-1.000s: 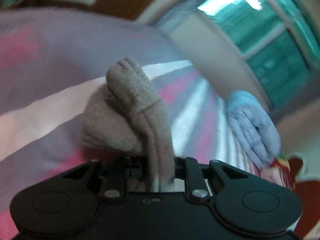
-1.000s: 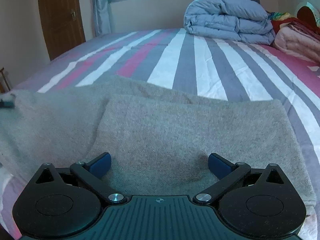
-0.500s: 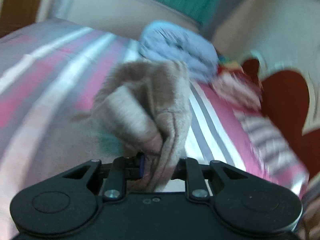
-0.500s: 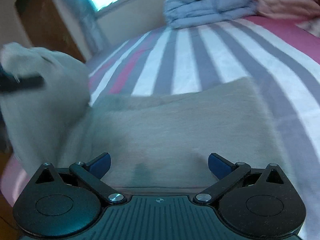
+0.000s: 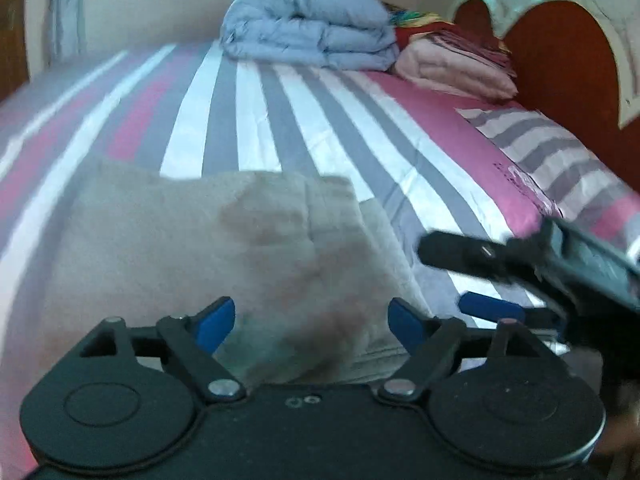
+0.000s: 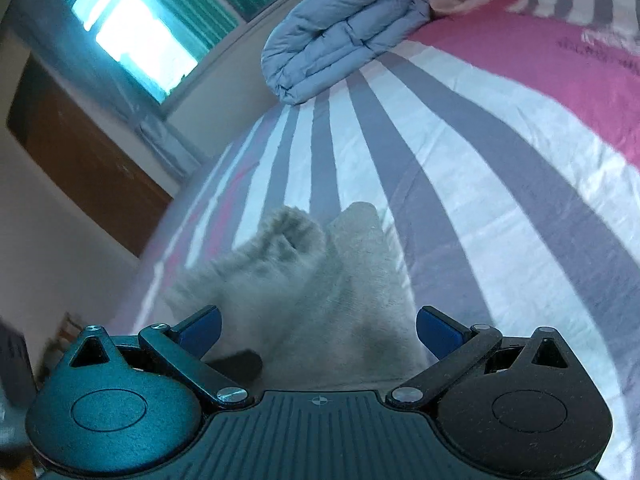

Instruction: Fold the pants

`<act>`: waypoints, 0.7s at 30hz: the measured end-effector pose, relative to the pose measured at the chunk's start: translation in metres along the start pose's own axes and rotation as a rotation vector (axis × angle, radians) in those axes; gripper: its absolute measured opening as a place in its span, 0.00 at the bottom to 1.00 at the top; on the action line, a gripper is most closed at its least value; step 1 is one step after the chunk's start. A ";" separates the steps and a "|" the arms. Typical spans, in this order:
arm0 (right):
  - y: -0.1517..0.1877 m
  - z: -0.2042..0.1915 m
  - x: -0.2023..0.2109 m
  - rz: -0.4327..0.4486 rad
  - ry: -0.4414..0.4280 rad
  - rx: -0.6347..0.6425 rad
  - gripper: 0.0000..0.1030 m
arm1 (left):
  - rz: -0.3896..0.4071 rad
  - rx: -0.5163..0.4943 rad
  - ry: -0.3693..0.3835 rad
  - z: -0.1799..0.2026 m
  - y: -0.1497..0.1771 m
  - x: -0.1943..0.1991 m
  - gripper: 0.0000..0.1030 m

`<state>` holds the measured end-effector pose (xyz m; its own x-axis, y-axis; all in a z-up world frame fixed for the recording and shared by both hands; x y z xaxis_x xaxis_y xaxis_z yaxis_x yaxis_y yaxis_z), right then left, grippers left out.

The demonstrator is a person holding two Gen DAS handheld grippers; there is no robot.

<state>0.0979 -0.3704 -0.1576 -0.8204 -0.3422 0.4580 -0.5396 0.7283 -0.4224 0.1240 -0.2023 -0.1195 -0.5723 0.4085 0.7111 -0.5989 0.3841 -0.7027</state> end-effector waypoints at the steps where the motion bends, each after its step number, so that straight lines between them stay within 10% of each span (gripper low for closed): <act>1: -0.001 -0.001 0.001 -0.009 -0.021 -0.029 1.00 | -0.002 0.003 -0.004 -0.002 -0.004 0.000 0.75; 11: 0.011 -0.028 -0.031 -0.102 0.009 -0.002 0.98 | 0.001 0.160 -0.186 -0.087 0.007 0.036 0.78; 21: 0.022 -0.031 -0.058 -0.141 0.172 0.043 0.78 | -0.032 0.310 -0.199 -0.128 0.032 0.041 0.78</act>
<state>0.1391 -0.3162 -0.1691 -0.6942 -0.3295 0.6399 -0.6570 0.6532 -0.3764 0.1539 -0.0673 -0.1160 -0.6299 0.2199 0.7449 -0.7421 0.1125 -0.6607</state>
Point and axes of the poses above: each gripper's, at about its wrist camera, not at the fingertips, and x roughly against the way its jaws point, z to its right, y to its underside, the point moved 2 cm from there along -x, roughly the way its jaws point, and after that the axes turned 8 degrees about -x, right-handed, at the moved point
